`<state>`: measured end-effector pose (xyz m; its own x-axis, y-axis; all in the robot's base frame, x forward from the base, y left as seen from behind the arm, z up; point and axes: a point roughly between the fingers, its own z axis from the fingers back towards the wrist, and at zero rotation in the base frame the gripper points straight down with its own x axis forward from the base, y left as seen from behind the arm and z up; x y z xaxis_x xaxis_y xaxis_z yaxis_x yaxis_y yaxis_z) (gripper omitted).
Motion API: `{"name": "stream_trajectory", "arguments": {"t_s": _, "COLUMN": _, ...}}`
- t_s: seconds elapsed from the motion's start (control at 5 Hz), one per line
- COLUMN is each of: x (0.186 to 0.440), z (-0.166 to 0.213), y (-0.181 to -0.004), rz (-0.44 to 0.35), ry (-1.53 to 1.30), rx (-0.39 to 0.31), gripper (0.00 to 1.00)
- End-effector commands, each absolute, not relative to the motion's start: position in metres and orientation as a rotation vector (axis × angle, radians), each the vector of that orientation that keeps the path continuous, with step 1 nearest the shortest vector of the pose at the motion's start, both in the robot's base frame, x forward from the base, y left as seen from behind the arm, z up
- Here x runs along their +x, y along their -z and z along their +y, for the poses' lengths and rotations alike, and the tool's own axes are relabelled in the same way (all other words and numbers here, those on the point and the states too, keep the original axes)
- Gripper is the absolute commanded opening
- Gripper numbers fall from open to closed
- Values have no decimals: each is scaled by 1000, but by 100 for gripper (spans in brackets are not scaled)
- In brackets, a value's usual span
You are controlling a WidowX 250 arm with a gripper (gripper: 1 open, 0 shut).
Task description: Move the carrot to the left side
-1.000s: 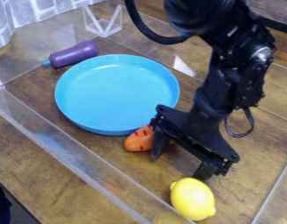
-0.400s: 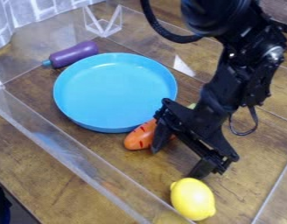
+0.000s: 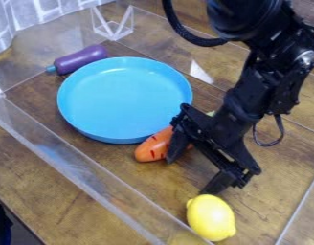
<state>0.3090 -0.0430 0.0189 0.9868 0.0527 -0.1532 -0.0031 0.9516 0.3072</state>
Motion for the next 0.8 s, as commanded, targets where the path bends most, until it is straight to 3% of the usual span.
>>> {"name": "stream_trajectory", "arguments": {"t_s": 0.0, "x": 303, "z": -9, "y": -5, "rz": 229, "ry": -176, "rx": 330, "gripper": 100}}
{"name": "stream_trajectory", "arguments": {"t_s": 0.2, "x": 309, "z": -15, "y": -4, "rz": 228, "ry": -132, "rx": 336, "gripper": 0}}
{"name": "stream_trajectory", "arguments": {"t_s": 0.6, "x": 303, "z": -25, "y": -12, "rz": 222, "ry": -26, "rx": 336, "gripper": 0}}
